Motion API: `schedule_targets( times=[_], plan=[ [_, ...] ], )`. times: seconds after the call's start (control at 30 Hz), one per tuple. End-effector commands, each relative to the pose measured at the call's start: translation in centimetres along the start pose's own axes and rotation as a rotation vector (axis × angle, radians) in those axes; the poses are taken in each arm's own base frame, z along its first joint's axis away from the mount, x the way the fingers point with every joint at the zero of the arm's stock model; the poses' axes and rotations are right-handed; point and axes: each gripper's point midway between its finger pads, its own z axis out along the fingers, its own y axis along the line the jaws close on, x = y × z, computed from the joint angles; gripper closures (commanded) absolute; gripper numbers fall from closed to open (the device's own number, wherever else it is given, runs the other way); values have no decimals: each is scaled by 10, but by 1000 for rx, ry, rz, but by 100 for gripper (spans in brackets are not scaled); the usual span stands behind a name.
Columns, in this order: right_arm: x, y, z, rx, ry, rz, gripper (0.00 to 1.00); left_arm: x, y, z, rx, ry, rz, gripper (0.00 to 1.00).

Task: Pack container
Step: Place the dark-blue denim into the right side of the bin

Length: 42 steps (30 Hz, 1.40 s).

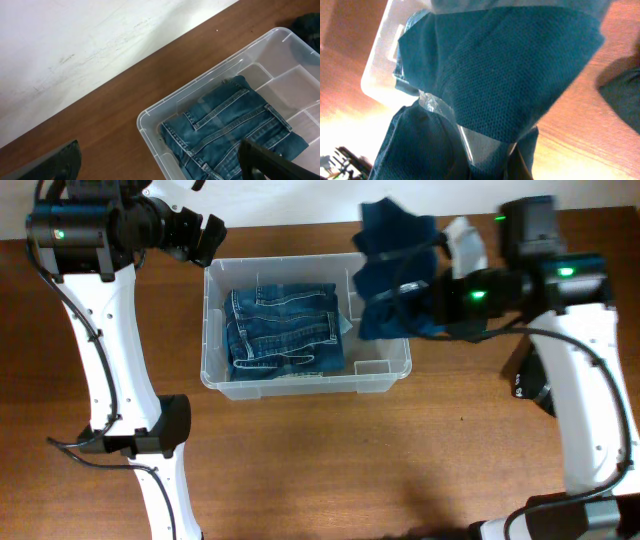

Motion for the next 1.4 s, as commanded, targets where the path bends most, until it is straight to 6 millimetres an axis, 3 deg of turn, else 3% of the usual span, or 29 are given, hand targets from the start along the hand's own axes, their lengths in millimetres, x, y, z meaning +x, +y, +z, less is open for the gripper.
schedule_targets(
  times=[0.0, 0.13, 0.33, 0.37, 0.67, 0.7, 0.73, 0.83, 0.9, 1.03, 1.1, 1.2, 1.27, 1.37],
  plan=[
    [3, -2, 27, 117, 32, 61, 96, -2, -1, -3, 7, -15, -12, 1],
    [8, -1, 58, 126, 93, 62, 96, -2, -1, -3, 7, -14, -12, 1],
    [25, -19, 104, 132, 216, 115, 93, -2, -1, -3, 7, -15, -12, 1],
    [26, -20, 108, 130, 226, 118, 88, -2, -1, -3, 7, -15, -12, 1],
    [26, -17, 119, 82, 233, 98, 85, -2, -1, -3, 7, -14, -12, 1],
    [26, -16, 119, 82, 233, 97, 82, -2, -1, -3, 7, -15, -12, 1],
    [25, -16, 119, 81, 233, 96, 66, -2, -1, -3, 7, -15, -12, 1],
    [25, -13, 119, 78, 232, 86, 34, -2, -1, -3, 7, -15, -12, 1],
    [19, -8, 113, 76, 220, 76, 29, -2, -1, -3, 7, -15, -12, 1],
    [-3, -3, 89, 106, 171, 33, 32, -2, -1, -3, 7, -15, -12, 1],
    [-7, -3, 85, 121, 160, 25, 42, -2, -1, -3, 7, -15, -12, 1],
    [-3, -1, 94, 118, 185, -3, 71, -3, -1, -3, 8, -15, -12, 1],
    [3, -2, 106, 138, 215, -13, 83, -2, -1, -3, 7, -15, -12, 1],
    [13, -3, 129, 165, 271, -30, 88, -2, -1, -3, 7, -14, -12, 1]
  ],
)
